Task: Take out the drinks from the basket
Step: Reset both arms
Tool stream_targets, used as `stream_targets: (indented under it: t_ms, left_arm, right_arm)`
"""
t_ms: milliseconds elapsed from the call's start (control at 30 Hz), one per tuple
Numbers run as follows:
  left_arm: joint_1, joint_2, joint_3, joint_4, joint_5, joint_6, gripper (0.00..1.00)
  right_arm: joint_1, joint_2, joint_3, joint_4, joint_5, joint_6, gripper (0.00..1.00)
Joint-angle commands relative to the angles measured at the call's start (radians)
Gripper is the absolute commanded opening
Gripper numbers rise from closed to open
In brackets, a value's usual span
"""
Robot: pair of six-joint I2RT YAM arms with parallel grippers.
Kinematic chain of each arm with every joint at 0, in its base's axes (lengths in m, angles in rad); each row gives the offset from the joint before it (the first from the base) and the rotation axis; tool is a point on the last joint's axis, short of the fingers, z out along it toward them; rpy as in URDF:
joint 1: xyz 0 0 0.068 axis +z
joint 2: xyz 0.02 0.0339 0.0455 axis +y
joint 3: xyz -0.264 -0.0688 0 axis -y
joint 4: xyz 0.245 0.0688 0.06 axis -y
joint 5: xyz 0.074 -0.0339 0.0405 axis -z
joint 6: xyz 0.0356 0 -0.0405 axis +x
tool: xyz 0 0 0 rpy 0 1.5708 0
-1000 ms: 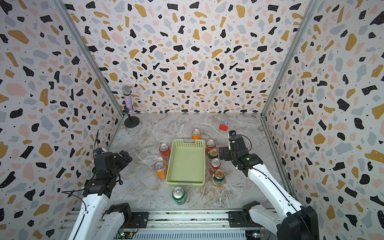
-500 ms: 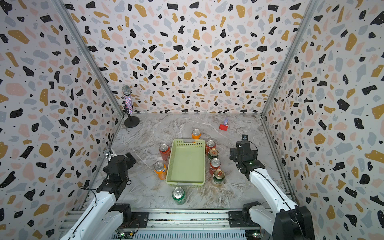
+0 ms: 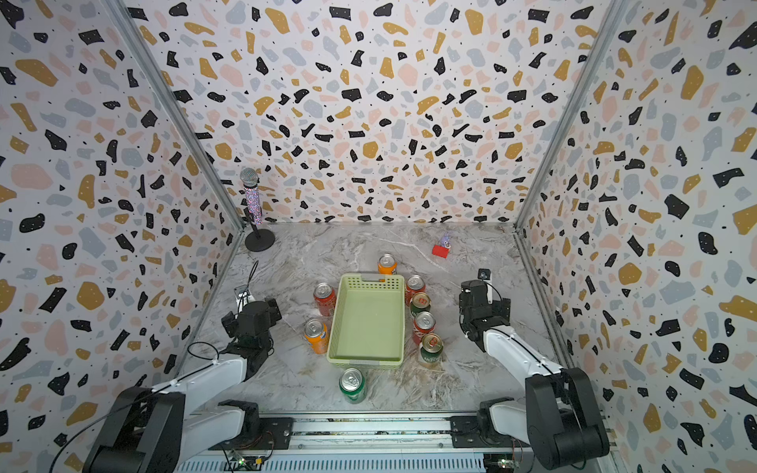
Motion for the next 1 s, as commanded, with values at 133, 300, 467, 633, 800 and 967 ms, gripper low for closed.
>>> stream_targets:
  t_ms: [133,300,467,633,800,967]
  left_arm:
    - [-0.007,0.149,0.123,0.062,0.084,0.091,1.00]
    - [-0.007,0.165,0.138,0.053,0.120,0.108,1.00]
    - [-0.007,0.165,0.133,0.063,0.167,0.125,1.00]
    - [-0.007,0.166,0.116,0.096,0.199,0.142,1.00]
    - [-0.007,0.177,0.065,0.200,0.270,0.170,1.00]
    - [-0.006,0.197,0.040,0.253,0.257,0.164,1.00]
  right_arm:
    - [-0.003,0.039,-0.145,0.446,0.089,-0.150,1.00]
    - [-0.003,0.109,-0.163,0.588,0.083,-0.185,1.00]
    - [-0.005,0.161,-0.171,0.691,0.069,-0.200,1.00]
    - [-0.008,0.206,-0.182,0.768,0.020,-0.224,1.00]
    - [-0.024,0.216,-0.188,0.781,0.006,-0.205,1.00]
    - [-0.059,0.193,-0.211,0.787,-0.043,-0.175,1.00]
